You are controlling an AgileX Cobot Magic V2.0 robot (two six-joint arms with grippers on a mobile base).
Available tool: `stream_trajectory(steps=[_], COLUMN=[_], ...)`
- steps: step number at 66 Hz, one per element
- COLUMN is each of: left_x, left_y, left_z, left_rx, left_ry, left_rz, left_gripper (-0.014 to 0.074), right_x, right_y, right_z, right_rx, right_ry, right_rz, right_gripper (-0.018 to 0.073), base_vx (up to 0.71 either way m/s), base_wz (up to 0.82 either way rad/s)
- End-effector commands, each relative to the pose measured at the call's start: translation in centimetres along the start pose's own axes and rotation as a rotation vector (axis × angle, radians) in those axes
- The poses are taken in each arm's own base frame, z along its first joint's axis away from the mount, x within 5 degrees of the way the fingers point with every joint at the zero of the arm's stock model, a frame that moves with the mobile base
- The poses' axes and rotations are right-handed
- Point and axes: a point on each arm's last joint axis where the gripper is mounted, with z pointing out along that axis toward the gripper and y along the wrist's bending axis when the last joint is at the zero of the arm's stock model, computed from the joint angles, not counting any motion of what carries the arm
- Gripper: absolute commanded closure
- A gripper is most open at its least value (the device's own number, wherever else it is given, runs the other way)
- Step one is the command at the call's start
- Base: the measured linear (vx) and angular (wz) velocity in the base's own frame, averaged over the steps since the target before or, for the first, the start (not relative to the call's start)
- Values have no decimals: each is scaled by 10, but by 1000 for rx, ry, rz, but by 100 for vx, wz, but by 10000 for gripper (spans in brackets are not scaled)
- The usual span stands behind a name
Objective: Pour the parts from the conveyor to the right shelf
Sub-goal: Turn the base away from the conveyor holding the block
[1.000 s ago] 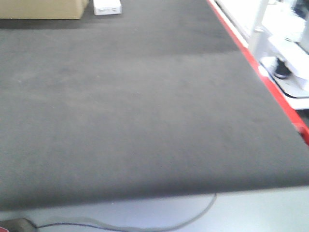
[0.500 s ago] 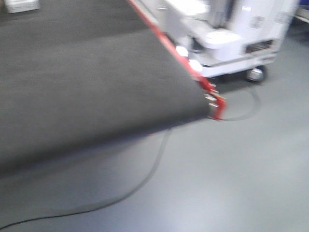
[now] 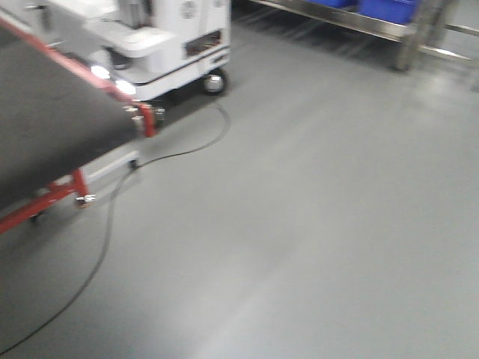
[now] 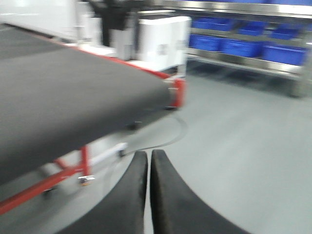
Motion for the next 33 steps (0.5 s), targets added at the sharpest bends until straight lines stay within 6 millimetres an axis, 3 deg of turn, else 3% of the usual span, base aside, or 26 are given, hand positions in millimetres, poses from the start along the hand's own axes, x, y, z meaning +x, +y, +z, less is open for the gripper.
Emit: stream_trajectory(steps=[1,33], left_x=[-13,-13], left_y=[0,0], left_z=[-3,-3], left_rx=[3,3], left_ry=[-103,-103], left_rz=[-17,-17], left_gripper=[603,603], right_x=[-15,-15], right_y=[-2,-2], right_z=[-3,-3], right_rx=[16,16], right_ry=[-92,-92], right_rz=[-10,-10], right_gripper=[561,561], base_vx=[-36,-33], base_wz=[-93,-89])
